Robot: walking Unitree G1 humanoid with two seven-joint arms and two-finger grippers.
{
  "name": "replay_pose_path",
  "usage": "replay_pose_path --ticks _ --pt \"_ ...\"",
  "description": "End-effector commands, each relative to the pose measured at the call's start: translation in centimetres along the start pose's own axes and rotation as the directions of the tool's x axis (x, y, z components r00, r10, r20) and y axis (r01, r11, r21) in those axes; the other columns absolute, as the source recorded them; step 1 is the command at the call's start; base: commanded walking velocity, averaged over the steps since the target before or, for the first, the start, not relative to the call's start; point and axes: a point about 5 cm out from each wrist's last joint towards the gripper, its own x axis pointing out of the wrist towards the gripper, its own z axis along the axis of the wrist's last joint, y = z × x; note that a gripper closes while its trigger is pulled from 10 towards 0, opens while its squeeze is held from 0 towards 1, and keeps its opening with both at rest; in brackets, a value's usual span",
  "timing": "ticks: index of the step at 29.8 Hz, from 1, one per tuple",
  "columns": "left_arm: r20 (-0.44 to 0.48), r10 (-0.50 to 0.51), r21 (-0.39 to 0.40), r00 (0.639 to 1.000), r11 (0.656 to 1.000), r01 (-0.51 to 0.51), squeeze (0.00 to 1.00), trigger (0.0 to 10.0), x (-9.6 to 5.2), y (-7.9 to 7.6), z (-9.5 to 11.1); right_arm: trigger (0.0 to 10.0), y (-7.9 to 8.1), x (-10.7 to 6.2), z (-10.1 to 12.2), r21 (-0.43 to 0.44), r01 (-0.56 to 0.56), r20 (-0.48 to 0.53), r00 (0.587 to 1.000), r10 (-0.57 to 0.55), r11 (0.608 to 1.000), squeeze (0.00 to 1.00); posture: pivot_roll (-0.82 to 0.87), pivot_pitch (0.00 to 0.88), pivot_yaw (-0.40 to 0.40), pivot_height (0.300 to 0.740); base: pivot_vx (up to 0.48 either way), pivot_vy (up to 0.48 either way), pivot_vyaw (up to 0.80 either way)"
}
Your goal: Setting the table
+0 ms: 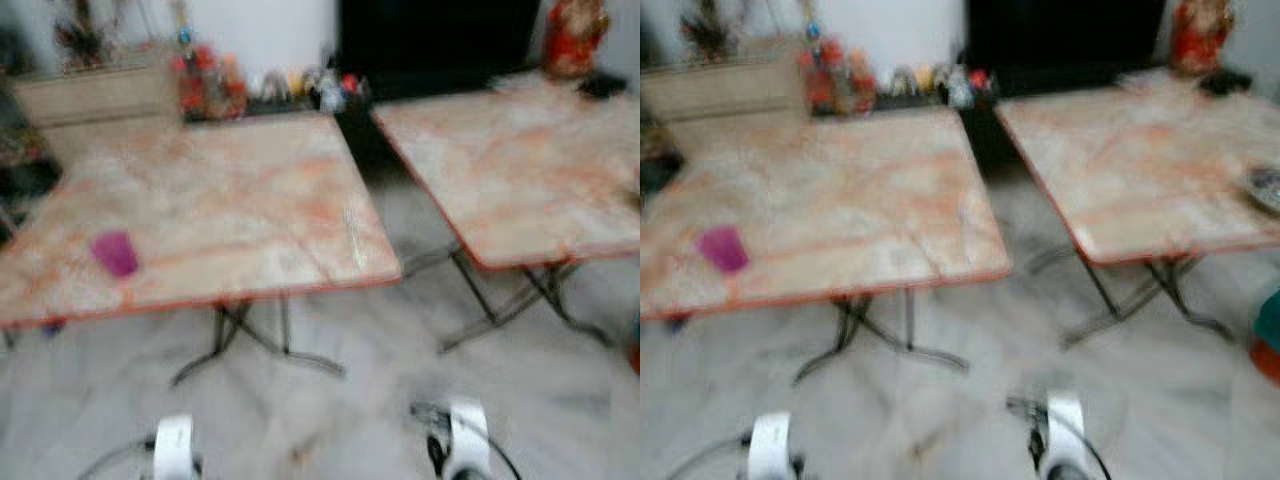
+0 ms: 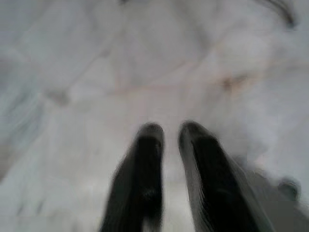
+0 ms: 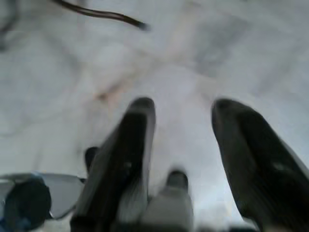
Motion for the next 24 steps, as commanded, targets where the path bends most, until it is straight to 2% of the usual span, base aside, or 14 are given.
replay_pose_path --ticks 1,10,24 --pt "-0.005 0.008 0.021 1.0 1.0 -0.008 0.0 10.0 0.0 0.5 0.0 10.0 0.3 0.0 -0.1 0.003 -0.005 -0.004 1.0 0.005 1.0 0.0 0.01 0.0 0.092 0.74 0.0 0.262 0.44" --pt "-0.007 0.006 0.031 1.0 1.0 -0.006 0.0 10.0 0.0 0.6 -0.1 10.0 -0.2 -0.4 -1.3 0.035 0.017 -0.032 0.999 -0.016 0.999 0.0 0.0 0.0 0.099 0.74 0.0 0.263 0.05" --pt "-0.017 -0.012 0.05 1.0 0.999 0.013 0.0 10.0 -0.1 0.4 -0.2 10.0 0.4 -0.2 -0.9 0.049 -0.012 -0.029 0.999 0.014 0.999 0.0 0.0 0.0 0.097 0.74 0.0 0.0 0.0"
